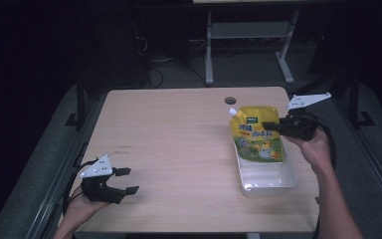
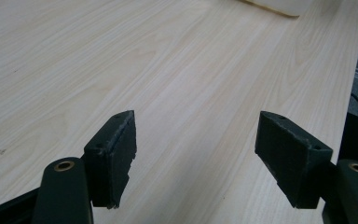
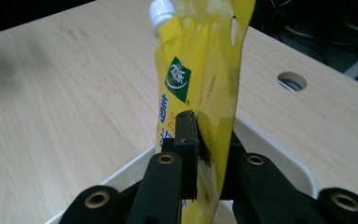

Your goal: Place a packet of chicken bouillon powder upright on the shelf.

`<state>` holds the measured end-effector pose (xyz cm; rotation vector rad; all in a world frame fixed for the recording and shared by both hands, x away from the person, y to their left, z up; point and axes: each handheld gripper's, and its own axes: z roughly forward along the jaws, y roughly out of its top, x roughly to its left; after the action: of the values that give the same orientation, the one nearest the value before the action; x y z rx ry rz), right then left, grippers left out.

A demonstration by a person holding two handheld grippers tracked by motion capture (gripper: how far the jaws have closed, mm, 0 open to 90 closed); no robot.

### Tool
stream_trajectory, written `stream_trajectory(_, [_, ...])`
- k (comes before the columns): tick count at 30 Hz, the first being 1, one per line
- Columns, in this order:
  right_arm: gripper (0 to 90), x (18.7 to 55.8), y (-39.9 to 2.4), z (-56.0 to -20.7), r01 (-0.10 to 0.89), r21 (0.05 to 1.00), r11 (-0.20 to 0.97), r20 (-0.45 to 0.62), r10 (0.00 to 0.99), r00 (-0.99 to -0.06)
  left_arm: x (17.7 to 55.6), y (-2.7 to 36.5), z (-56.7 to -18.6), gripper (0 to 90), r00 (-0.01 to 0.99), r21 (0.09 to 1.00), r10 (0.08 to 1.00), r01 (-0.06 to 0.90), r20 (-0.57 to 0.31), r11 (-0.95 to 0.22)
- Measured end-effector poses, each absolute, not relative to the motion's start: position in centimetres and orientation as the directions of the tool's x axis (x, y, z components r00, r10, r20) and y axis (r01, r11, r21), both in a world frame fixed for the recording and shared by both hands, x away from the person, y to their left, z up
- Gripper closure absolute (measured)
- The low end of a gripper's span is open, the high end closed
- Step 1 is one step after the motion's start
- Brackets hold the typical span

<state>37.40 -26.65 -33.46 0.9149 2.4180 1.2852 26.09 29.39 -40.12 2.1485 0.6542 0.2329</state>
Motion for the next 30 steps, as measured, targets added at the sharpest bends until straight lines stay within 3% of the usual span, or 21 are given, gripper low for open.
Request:
stream_trajectory(12, [82.6,36.7,-28.8,-34.8,0.505,0.787,0.355,0.169,0.663,-0.729,26.2,29.4,-40.1,28.5,0.842,0.788,0.535,0.376,-0.070,-0.488])
stream_trajectory(30, [81.2,36.0,-30.4,-36.4,0.543,0.791,0.284,0.238,0.674,-0.699,26.4,29.5,-40.7,27.0,0.831,0.764,0.551,0.403,-0.075,-0.504])
